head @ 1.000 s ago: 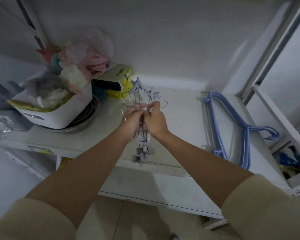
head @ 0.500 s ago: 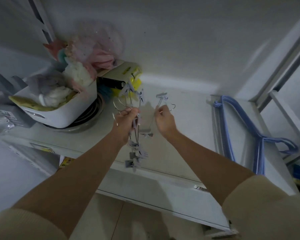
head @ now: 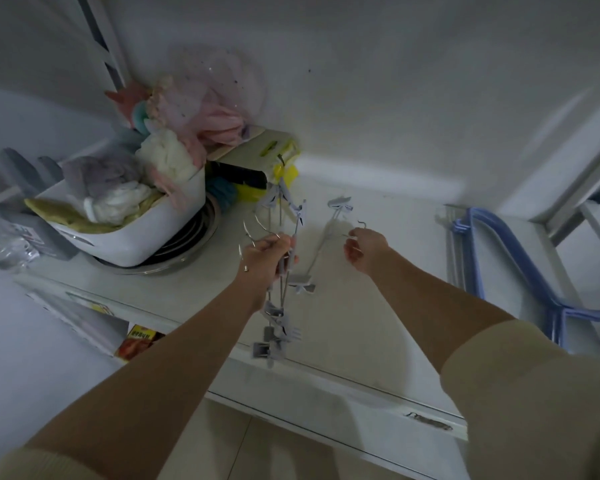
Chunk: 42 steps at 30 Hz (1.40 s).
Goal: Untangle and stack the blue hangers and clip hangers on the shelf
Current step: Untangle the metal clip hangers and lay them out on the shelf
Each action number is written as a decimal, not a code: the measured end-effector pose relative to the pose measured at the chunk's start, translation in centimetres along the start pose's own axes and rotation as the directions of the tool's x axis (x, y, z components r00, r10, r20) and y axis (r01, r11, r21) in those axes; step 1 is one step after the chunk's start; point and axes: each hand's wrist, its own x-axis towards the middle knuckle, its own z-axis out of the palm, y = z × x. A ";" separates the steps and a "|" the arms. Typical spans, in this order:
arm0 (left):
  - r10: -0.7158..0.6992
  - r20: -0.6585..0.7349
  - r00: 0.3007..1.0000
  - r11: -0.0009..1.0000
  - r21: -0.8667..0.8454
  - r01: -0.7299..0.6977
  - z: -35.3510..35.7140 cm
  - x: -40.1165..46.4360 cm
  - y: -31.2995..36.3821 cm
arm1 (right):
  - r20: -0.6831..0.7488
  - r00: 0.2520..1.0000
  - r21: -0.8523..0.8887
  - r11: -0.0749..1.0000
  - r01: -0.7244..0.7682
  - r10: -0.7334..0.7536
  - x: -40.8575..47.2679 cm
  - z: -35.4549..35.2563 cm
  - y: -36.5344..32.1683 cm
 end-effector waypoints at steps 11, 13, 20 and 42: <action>0.127 0.043 0.991 0.975 0.177 -0.133 2.1 -2.9 1.7 | 0.119 0.743 -0.374 0.664 0.648 -0.658 -8.8 -2.5 -2.4; 0.130 0.063 0.990 0.969 0.204 -0.140 3.0 -3.8 1.9 | 0.197 0.698 -0.408 0.590 0.697 -0.689 -10.8 -2.3 -1.9; 0.072 0.139 0.988 0.957 0.269 -0.108 5.1 -6.5 2.7 | 0.322 0.515 -0.460 0.344 0.818 -0.794 -15.6 1.0 0.5; 0.081 0.082 0.993 0.961 0.256 -0.100 3.9 -7.0 3.8 | 0.519 0.854 -0.185 0.981 0.058 0.048 -16.8 -0.3 2.8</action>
